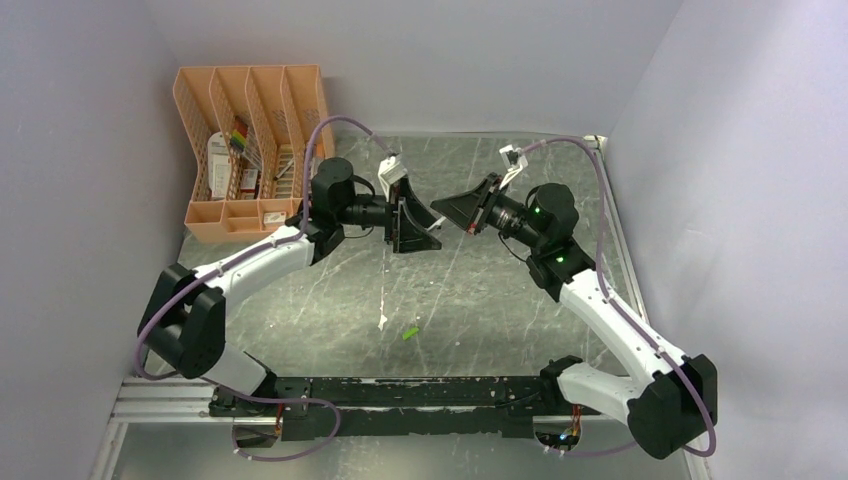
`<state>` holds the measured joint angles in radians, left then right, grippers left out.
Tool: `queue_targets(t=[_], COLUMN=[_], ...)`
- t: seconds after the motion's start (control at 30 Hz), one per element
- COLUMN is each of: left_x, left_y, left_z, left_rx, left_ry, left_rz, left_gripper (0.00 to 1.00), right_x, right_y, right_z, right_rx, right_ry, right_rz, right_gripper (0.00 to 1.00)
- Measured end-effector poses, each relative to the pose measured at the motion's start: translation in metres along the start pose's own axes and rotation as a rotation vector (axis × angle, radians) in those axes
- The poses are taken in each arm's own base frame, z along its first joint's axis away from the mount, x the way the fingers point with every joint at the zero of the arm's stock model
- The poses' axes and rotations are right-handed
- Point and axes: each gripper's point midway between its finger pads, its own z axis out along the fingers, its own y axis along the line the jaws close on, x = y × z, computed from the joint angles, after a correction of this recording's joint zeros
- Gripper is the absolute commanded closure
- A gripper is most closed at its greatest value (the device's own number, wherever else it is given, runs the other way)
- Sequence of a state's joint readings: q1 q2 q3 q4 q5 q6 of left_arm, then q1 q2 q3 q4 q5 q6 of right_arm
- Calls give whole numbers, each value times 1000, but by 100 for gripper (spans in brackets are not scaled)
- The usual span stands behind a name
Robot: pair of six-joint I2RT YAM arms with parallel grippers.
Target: Insert the pens into the pen caps
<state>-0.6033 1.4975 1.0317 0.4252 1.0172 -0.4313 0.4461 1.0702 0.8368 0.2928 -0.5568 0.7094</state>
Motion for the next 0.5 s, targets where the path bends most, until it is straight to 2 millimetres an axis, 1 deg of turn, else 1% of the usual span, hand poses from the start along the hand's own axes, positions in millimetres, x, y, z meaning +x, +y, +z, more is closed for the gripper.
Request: queue_targets(t=[0.07,0.13,0.2,0.27,0.37,0.5], left_x=[3,4,6,8,11,11], left_y=[-2,-4,-4,-4,-1,-1], left_z=[4,8,10,13,15,15], left_rx=[11,21,32,45,51,52], left_ry=[9,13,15,20,25,27], left_rz=[-6,-12,-22,-36,-56,-56], left_gripper=[30,42,51,56,57,47], right_x=[1,2,4,7,14,23], right_y=[-1,-1,-1,-1,-3,-9], right_z=[1,3,4,6,9,10], right_rx=[-1,-2,-4,-4,-2,23], right_ry=[2,5,11,19,41,74], right_rz=[3,7,9,13,16,18], right_gripper=[100,100,100,100,100,100])
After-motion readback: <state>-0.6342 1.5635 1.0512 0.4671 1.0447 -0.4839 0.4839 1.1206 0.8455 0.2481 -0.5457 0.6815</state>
